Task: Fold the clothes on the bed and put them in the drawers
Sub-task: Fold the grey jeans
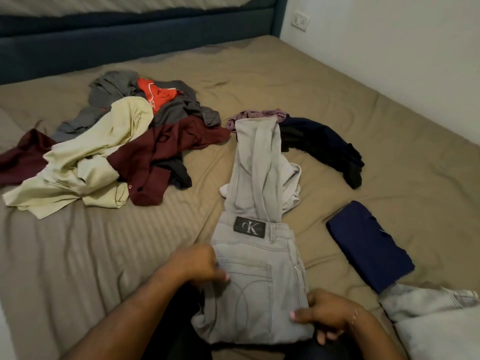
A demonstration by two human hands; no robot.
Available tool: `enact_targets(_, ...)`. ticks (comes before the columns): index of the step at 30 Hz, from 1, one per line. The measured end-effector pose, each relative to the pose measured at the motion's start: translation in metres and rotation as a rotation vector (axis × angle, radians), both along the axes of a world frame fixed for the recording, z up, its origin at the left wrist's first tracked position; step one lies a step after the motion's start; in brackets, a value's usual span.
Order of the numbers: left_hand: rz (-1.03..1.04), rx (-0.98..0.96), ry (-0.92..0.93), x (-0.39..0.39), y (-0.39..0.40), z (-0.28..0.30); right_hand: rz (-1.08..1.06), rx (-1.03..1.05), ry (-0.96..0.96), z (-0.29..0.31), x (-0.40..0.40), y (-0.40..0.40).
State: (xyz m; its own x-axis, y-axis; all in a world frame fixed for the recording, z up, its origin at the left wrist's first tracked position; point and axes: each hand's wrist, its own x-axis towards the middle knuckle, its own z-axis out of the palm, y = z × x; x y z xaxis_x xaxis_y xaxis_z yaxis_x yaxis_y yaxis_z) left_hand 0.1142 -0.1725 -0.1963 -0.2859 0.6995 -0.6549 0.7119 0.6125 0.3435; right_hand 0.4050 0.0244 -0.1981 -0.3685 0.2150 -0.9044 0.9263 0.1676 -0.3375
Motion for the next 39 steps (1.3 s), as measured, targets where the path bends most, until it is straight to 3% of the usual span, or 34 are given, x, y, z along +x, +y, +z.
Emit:
enact_targets(2, 0.144, 0.282, 0.164, 0.004, 0.008, 0.0, -0.254, 0.219, 0.102, 0.002, -0.004, 0.007)
enact_targets(5, 0.231, 0.584, 0.079, 0.016, 0.031, -0.004, -0.394, 0.713, 0.405, 0.009, -0.036, 0.015)
enact_targets(8, 0.109, 0.656, 0.119, 0.024, 0.062, -0.012, -0.357, 0.738, 0.679, 0.011, -0.096, 0.017)
enact_targets(11, 0.021, 0.586, 0.14, 0.032, 0.086, -0.03, -0.271, 0.788, 0.725, -0.005, -0.154, 0.023)
enact_targets(16, -0.116, 0.287, 0.094, 0.049, 0.079, -0.077, -0.105, 0.895, 0.402, -0.04, -0.196, 0.036)
enact_targets(19, -0.122, 0.292, 0.095, 0.045, 0.074, -0.091, -0.275, 0.763, 0.454, -0.053, -0.185, 0.064)
enact_targets(23, -0.123, 0.31, 0.048, 0.04, 0.074, -0.099, -0.812, 0.477, 0.442, -0.066, -0.14, 0.113)
enact_targets(28, -0.025, 0.397, 0.022, 0.039, 0.075, -0.1, -0.717, 0.416, 0.562, -0.074, -0.143, 0.115)
enact_targets(33, 0.446, 0.853, -0.043, 0.022, 0.087, -0.079, -0.839, 0.311, 0.644, -0.075, -0.147, 0.097)
enact_targets(36, 0.728, 0.805, -0.073, 0.011, 0.102, -0.07, -1.015, 0.295, 0.619, -0.077, -0.13, 0.081)
enact_targets(39, 0.818, 0.791, -0.085, -0.009, 0.135, -0.061, -1.082, 0.324, 0.665, -0.073, -0.121, 0.078)
